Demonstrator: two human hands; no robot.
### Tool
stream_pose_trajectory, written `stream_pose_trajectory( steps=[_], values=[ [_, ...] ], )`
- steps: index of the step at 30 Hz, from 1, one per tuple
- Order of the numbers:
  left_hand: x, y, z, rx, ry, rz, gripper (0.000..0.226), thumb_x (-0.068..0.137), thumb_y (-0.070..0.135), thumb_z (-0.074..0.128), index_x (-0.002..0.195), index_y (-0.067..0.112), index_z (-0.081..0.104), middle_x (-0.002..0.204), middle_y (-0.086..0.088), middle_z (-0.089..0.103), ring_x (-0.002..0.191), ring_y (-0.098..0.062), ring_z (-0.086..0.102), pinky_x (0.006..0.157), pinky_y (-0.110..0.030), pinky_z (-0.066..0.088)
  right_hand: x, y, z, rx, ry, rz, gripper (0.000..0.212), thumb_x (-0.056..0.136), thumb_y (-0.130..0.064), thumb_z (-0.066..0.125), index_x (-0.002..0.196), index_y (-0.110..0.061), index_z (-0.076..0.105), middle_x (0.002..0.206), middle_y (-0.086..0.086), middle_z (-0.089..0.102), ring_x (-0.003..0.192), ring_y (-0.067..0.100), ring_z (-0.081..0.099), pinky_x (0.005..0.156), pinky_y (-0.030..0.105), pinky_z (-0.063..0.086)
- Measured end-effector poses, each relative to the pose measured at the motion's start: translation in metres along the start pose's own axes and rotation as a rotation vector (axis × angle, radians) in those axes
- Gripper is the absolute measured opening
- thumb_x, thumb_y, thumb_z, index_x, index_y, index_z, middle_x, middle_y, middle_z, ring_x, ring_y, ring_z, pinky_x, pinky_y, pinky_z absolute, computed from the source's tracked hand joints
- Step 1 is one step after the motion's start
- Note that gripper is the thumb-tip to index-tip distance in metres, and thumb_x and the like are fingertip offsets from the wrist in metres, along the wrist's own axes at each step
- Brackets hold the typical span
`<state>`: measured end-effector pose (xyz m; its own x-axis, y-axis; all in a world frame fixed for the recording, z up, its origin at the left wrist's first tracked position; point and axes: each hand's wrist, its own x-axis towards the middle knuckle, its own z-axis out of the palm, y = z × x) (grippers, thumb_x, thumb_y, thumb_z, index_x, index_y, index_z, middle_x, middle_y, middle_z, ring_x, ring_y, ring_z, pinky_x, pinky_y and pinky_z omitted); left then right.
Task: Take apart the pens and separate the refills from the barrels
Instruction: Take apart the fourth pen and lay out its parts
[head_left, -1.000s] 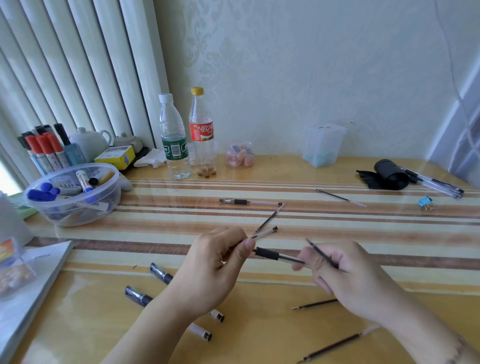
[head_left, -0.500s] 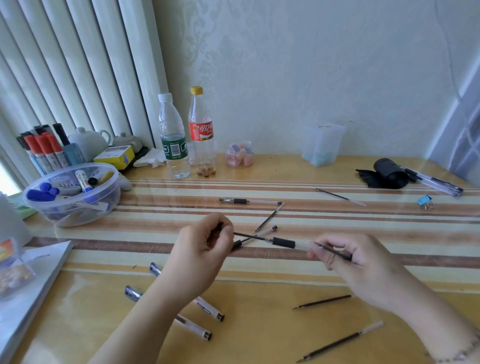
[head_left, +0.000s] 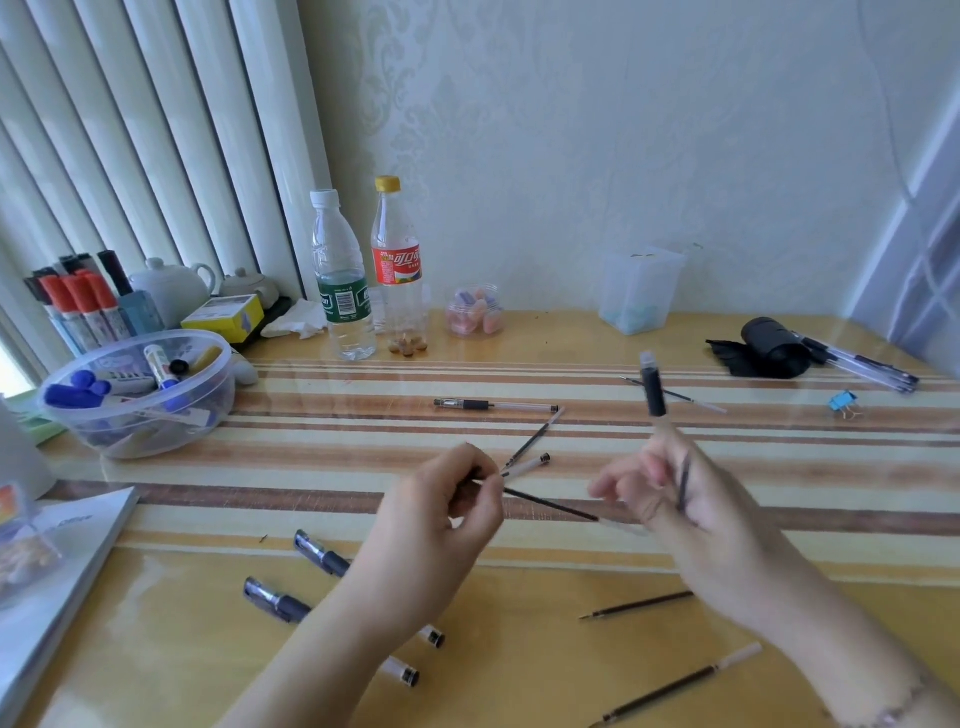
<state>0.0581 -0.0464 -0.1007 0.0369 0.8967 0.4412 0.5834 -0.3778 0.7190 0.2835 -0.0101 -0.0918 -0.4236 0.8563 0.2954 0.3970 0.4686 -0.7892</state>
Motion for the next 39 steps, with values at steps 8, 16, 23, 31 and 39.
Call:
stream_pose_trajectory(
  steps=[8,16,23,31,39],
  values=[
    [-0.001,-0.002,0.003,0.032,-0.01,0.054,0.017,0.096,0.027,0.052,0.08,0.028,0.057,0.062,0.014,0.05,0.055,-0.006,0.043,0.053,-0.012,0.034,-0.002,0.003,0.007,-0.059,-0.171,0.066,0.036,0.098,-0.013,0.045,0.071,-0.031,0.029,0.074,-0.011,0.057,0.056,0.008,0.04,0.055,0.024,0.04],
    [0.0,0.009,0.0,-0.174,0.183,-0.041,0.026,0.098,0.017,0.045,0.074,0.02,0.052,0.049,0.012,0.041,0.043,-0.004,0.032,0.044,-0.012,0.026,0.0,-0.004,0.006,-0.283,-0.047,0.039,0.034,0.095,-0.006,0.044,0.074,-0.029,0.029,0.087,-0.012,0.056,0.072,0.013,0.049,0.063,0.03,0.045],
    [-0.017,0.034,0.033,-0.231,-0.038,0.12,0.013,0.092,0.034,0.059,0.087,0.024,0.065,0.052,0.001,0.046,0.047,-0.008,0.031,0.046,-0.021,0.026,-0.006,-0.03,0.028,-0.358,0.066,-0.009,0.039,0.085,0.0,0.049,0.08,-0.033,0.027,0.079,-0.011,0.053,0.072,0.018,0.054,0.062,0.039,0.047],
    [-0.018,0.035,0.037,-0.27,0.076,0.136,0.006,0.088,0.021,0.066,0.089,0.02,0.072,0.05,0.016,0.044,0.045,-0.003,0.033,0.048,-0.012,0.027,-0.007,-0.035,0.037,-0.325,0.052,0.021,0.039,0.085,-0.002,0.046,0.085,-0.036,0.026,0.075,-0.008,0.055,0.069,0.018,0.055,0.061,0.041,0.048],
    [-0.005,0.03,0.011,-0.403,0.402,0.043,0.01,0.084,0.025,0.063,0.074,0.025,0.065,0.051,0.013,0.05,0.046,0.001,0.038,0.046,-0.01,0.032,-0.006,-0.018,0.032,-0.378,0.008,0.08,0.023,0.099,-0.023,0.043,0.084,-0.033,0.029,0.078,-0.013,0.056,0.073,0.006,0.055,0.063,0.031,0.049]
  ],
)
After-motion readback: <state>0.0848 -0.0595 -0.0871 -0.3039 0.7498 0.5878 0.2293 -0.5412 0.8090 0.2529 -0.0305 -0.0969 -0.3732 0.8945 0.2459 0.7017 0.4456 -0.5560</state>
